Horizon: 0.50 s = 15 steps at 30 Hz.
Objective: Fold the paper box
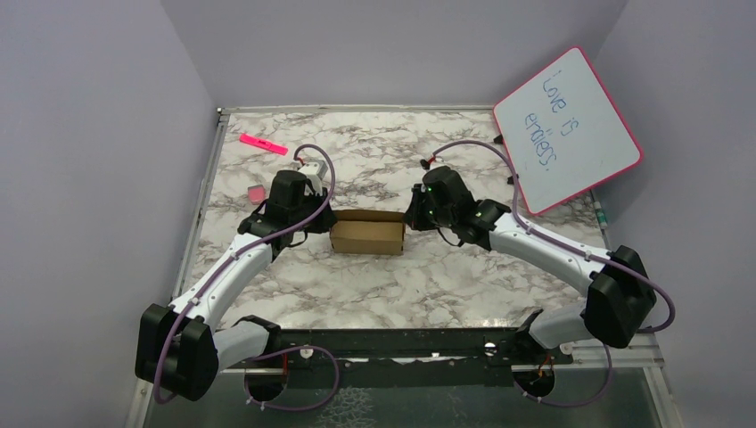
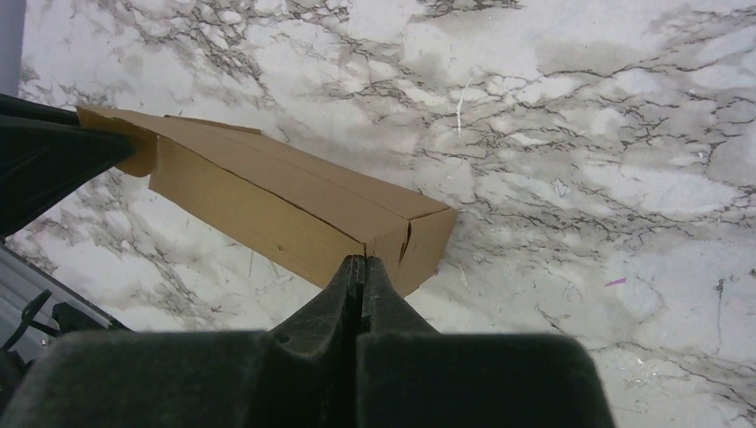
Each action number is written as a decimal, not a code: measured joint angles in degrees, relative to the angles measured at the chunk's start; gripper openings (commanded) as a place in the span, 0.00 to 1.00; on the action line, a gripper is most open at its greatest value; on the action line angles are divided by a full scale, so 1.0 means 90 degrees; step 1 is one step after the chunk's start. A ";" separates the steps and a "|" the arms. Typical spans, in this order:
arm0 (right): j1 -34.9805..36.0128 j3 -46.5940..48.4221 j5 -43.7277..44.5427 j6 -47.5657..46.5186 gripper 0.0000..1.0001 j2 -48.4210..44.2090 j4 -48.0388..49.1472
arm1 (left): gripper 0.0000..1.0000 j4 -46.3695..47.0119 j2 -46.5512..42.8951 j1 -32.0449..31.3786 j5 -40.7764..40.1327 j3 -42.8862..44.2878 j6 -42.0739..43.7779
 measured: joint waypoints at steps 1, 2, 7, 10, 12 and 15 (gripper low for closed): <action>0.0000 0.0000 0.0002 0.0044 0.01 0.0019 -0.0029 | 0.18 0.0002 0.0000 0.0000 0.0000 -0.0005 0.0000; 0.0000 0.0000 0.0002 0.0085 0.01 0.0039 -0.0046 | 0.18 0.0000 0.0002 0.0000 0.0000 -0.0007 -0.0002; 0.0000 0.0000 0.0036 0.0255 0.01 0.0085 -0.0051 | 0.17 0.0010 0.0002 0.0000 0.0000 -0.0010 -0.0002; 0.0000 0.0000 0.0083 0.0372 0.01 0.0085 -0.0051 | 0.17 0.0012 0.0002 0.0000 0.0002 -0.0010 -0.0002; 0.0000 -0.0002 0.0107 0.0415 0.01 0.0085 -0.0049 | 0.17 0.0017 0.0002 0.0000 0.0007 -0.0010 -0.0002; 0.0000 0.0000 0.0134 0.0420 0.01 0.0107 -0.0041 | 0.17 0.0036 0.0017 0.0000 0.0012 -0.0010 0.0000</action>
